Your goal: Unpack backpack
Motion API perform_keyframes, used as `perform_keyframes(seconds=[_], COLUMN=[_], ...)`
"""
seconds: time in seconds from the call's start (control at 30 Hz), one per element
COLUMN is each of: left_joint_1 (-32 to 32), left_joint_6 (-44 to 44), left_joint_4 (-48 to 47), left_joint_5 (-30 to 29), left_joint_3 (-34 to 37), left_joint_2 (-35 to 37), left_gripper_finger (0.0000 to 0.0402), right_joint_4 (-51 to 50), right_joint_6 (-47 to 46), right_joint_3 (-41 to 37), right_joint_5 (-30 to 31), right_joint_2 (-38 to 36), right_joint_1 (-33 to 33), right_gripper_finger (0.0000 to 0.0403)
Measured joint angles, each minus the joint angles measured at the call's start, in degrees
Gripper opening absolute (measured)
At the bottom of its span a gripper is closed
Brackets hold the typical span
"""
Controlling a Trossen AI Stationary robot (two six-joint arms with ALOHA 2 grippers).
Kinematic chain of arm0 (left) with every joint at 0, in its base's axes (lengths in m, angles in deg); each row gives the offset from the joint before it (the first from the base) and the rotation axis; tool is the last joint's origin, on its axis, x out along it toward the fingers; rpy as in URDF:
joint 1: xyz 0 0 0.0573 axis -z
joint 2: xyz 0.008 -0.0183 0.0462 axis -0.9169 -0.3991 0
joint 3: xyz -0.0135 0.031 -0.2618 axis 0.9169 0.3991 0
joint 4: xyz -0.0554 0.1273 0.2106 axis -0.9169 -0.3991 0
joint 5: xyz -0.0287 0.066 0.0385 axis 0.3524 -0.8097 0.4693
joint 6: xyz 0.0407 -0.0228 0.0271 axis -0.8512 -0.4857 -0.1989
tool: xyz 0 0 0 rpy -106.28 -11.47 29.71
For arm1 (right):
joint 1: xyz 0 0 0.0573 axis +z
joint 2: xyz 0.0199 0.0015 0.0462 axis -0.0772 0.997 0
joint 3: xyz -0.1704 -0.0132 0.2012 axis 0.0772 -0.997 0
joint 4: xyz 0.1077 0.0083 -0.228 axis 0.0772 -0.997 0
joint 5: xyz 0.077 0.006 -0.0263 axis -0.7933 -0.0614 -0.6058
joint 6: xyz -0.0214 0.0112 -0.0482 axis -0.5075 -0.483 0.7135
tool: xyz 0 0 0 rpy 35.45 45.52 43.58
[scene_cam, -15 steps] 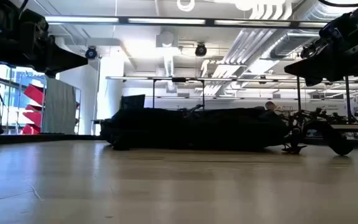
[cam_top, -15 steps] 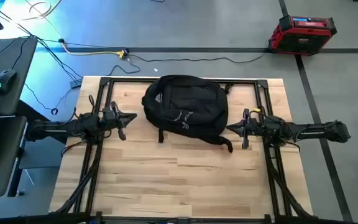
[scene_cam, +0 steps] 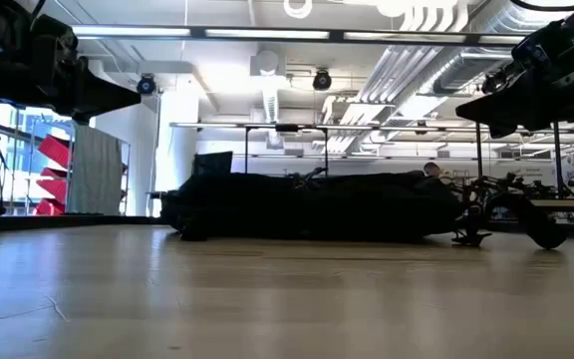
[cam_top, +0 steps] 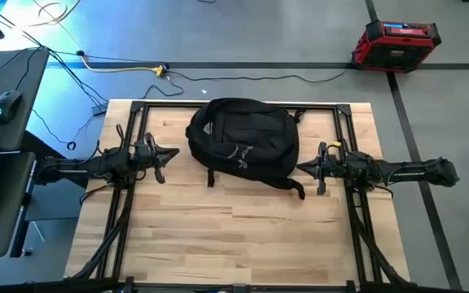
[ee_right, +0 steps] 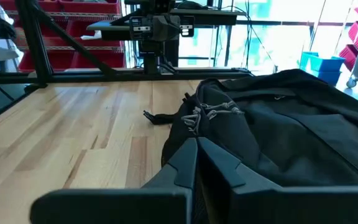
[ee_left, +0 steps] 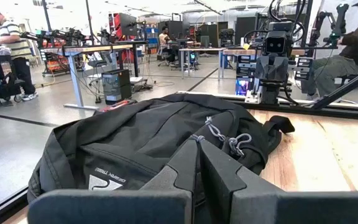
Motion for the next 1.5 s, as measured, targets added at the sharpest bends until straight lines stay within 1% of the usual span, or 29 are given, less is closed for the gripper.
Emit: perform_keyframes(seconds=[0.27, 0.77, 0.87, 0.93, 1.03, 1.1, 1.17, 1.23, 1.33, 1.4, 1.43, 1.47, 1.5], left_joint_1=[-0.35, -0.35, -0.35, -0.33, -0.33, -0.31, -0.33, -0.33, -0.34, -0.39, -0.44, -0.38, -0.33], left_joint_6=[0.00, 0.23, 3.40, 7.73, 13.42, 13.82, 12.32, 12.66, 17.31, 19.54, 19.52, 18.20, 15.67], left_joint_4=[0.07, 0.33, 1.03, 1.59, 7.51, 15.78, 22.98, 25.87, 28.31, 33.36, 36.00, 39.04, 41.10], left_joint_5=[-0.03, -0.03, 0.75, 2.63, 4.92, 6.38, 5.62, 5.32, 4.32, 4.04, 5.19, 7.56, 11.26], left_joint_3=[0.04, 0.04, 0.04, 0.04, 0.04, 0.04, 0.02, 0.02, 0.02, -0.01, -0.35, -0.89, -2.09], left_joint_2=[-2.62, -2.78, -2.75, -2.85, -3.80, -5.29, -6.92, -7.72, -8.07, -8.33, -8.54, -9.05, -9.80], left_gripper_finger=[0.0000, 0.0000, 0.0000, 0.0000, 0.0000, 0.0000, 0.0000, 0.0000, 0.0000, 0.0000, 0.0000, 0.0000, 0.0000], right_joint_4=[-0.49, -1.81, -1.85, -1.92, -2.13, -2.20, -2.20, -2.20, -2.20, -2.21, -2.20, -2.20, -2.22], right_joint_6=[0.00, 0.00, 0.00, 0.00, 0.00, 0.00, 0.00, 0.00, 0.00, 0.00, 0.00, 0.00, 0.00], right_joint_3=[0.00, 0.00, 0.00, 0.00, 0.00, 0.00, 0.00, 0.00, 0.00, 0.00, 0.00, 0.00, 0.00], right_joint_5=[-0.01, 0.00, -0.01, -0.01, 0.01, -0.01, 0.00, -0.01, -0.01, -0.01, -0.01, -0.01, -0.01], right_joint_2=[0.00, 0.07, 0.09, 0.09, 0.09, 0.09, 0.09, 0.09, 0.09, 0.09, 0.09, 0.09, 0.09], right_joint_1=[0.00, 0.00, 0.00, 0.00, 0.00, 0.00, 0.00, 0.00, 0.00, 0.00, 0.00, 0.00, 0.00], right_gripper_finger=[0.0000, 0.0000, 0.0000, 0.0000, 0.0000, 0.0000, 0.0000, 0.0000, 0.0000, 0.0000, 0.0000, 0.0000, 0.0000])
